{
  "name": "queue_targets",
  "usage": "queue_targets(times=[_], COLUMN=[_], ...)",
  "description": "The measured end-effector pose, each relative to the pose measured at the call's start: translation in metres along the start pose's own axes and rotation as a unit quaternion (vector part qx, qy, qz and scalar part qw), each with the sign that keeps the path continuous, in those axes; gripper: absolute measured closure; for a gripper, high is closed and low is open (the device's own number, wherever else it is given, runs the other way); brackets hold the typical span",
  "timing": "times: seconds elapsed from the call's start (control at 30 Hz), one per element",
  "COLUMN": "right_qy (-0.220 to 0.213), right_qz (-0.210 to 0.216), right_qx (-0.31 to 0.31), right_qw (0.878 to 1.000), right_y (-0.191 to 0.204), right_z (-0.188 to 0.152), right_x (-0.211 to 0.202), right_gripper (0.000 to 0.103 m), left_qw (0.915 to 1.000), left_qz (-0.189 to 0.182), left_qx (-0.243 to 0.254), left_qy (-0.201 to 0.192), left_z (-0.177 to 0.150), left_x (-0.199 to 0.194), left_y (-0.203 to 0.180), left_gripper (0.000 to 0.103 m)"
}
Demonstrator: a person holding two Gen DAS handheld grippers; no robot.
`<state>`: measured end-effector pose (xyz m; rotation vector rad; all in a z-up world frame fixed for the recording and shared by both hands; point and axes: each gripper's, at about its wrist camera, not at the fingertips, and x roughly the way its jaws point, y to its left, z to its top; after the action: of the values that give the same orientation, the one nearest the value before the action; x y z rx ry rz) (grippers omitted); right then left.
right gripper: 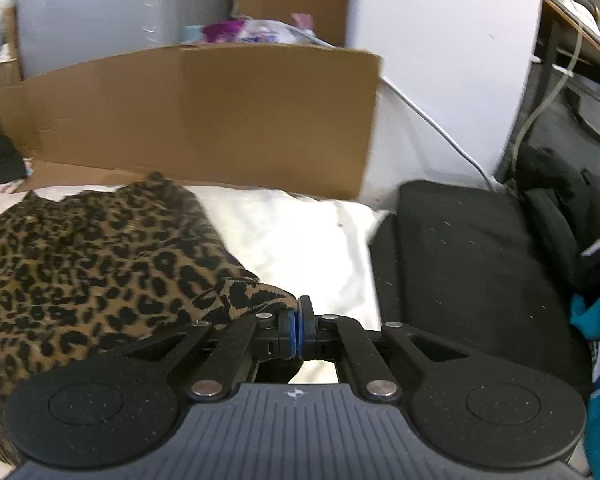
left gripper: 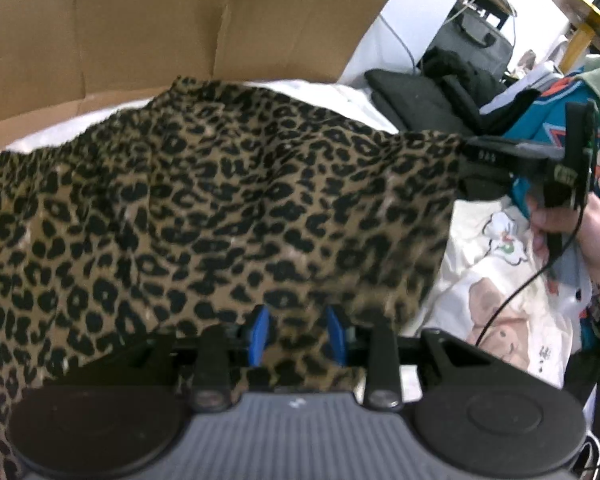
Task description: Fold clothes
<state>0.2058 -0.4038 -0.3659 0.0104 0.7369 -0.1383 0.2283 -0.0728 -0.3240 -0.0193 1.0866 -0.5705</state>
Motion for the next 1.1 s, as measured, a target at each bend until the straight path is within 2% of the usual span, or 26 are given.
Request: queue_targets(times=[0.17,0.33,0.4,0.47,0.53,0.57,0.67,0.87,0.93,1.1], right_qy=[0.014,0.046,0.056,0.056,0.049,0.043,0.032,0.021,0.015,-0.008], right_qz=[-0.003,-0.004,0.001,-0.001,-0.005,-0.008,-0.011,-0.012,-0.020,-0.022], right_qx=[0.019,0.030,0.041,0.039,0.016,-0.008,-0.079,-0.155,-0.177,-0.237], right_qw=[1.000,0.998,0.998,0.998,0.999,0.999,0.996,0.988,0.984,0.971], right_y=[-0.019,-0.032,-0.037,-0.040,-0.037,-0.032,-0.017,0.006,0.011,0.022], right_z=[-0.010,-0.025,-0.029,-0.032,-0.035,-0.036,-0.044,-0.051,-0.048,-0.044], right_x=[0.007,0.021,0.023,0.021,0.016,0.014,0.009,0.006,0.007,0.006], right_gripper=[0.103,0.101,0.096,0.085,0.080,0.072,0.063,0.063,0.063,0.063], left_qw=[0.9998,0.9992,0.9988,0.9983,0.9979,0.9978,0.9975,0.9965,0.9960,0.9946], left_qz=[0.000,0.005,0.007,0.006,0.005,0.005,0.006,0.012,0.016,0.024], left_qx=[-0.002,-0.001,0.000,-0.001,-0.001,-0.002,-0.008,-0.011,-0.014,-0.029], left_qy=[0.020,0.040,0.049,0.058,0.064,0.066,0.070,0.081,0.086,0.096], left_z=[-0.008,-0.019,-0.025,-0.030,-0.033,-0.035,-0.039,-0.044,-0.047,-0.060], left_x=[0.009,0.016,0.018,0.019,0.020,0.020,0.019,0.019,0.020,0.024], left_y=[0.003,0.007,0.008,0.009,0.010,0.010,0.013,0.012,0.011,0.011], left_gripper=[0.069,0.067,0.067,0.066,0.066,0.066,0.065,0.064,0.060,0.057])
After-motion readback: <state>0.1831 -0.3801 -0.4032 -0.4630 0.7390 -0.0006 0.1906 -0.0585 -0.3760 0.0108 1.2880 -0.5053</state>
